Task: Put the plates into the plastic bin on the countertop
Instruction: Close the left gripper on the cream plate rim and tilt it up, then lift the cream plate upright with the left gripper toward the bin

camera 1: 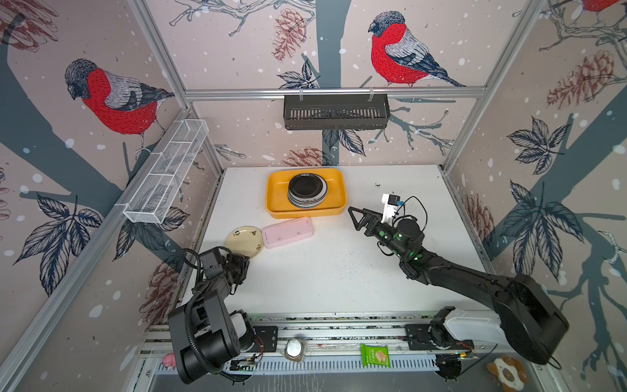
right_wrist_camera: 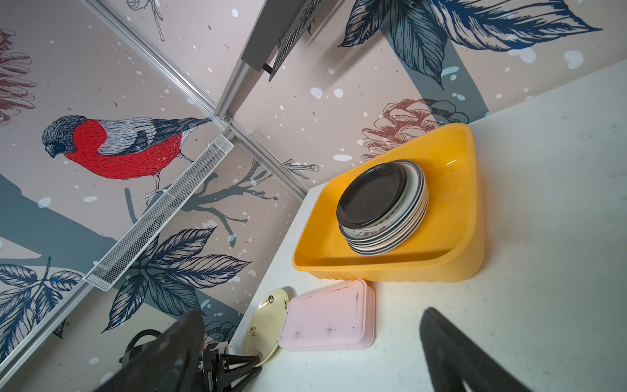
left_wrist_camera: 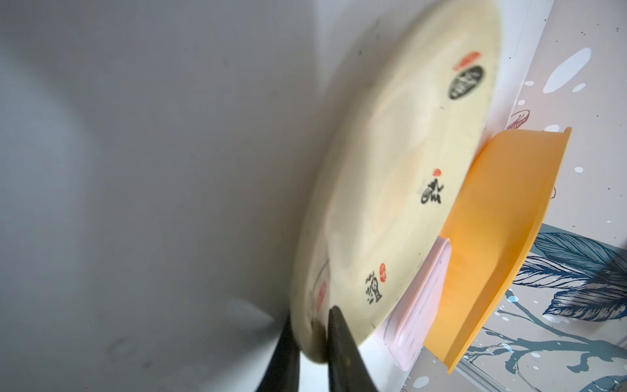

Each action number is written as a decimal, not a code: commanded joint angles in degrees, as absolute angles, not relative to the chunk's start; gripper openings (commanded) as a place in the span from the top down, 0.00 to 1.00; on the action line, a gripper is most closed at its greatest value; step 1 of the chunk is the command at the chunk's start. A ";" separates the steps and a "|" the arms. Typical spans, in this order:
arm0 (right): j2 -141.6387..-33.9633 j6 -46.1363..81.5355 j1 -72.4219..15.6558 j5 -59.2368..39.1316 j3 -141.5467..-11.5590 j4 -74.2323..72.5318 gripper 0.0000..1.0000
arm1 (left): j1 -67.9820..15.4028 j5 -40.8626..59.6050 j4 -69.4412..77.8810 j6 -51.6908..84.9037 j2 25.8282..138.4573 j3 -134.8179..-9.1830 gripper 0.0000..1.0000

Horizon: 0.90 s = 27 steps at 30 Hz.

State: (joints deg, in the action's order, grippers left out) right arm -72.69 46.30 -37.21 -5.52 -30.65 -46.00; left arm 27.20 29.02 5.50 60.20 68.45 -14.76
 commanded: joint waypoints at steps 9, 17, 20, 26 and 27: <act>-72.78 46.14 -37.35 -5.10 -31.38 -46.22 0.00 | 27.35 25.25 1.59 60.66 65.73 -15.87 0.95; -72.06 45.97 -37.70 -4.36 -31.03 -45.13 0.00 | 29.63 26.76 0.81 61.56 62.49 -18.19 0.99; -70.33 45.62 -37.99 -3.65 -31.03 -44.58 0.00 | 31.16 26.92 -0.20 61.52 60.34 -19.54 0.99; -70.18 45.35 -38.32 -3.08 -31.53 -43.85 0.00 | 34.26 27.31 -2.29 59.17 57.19 -22.93 0.99; -70.14 45.35 -38.41 -3.09 -31.63 -43.69 0.00 | 34.28 27.59 -2.29 59.13 56.92 -23.40 0.99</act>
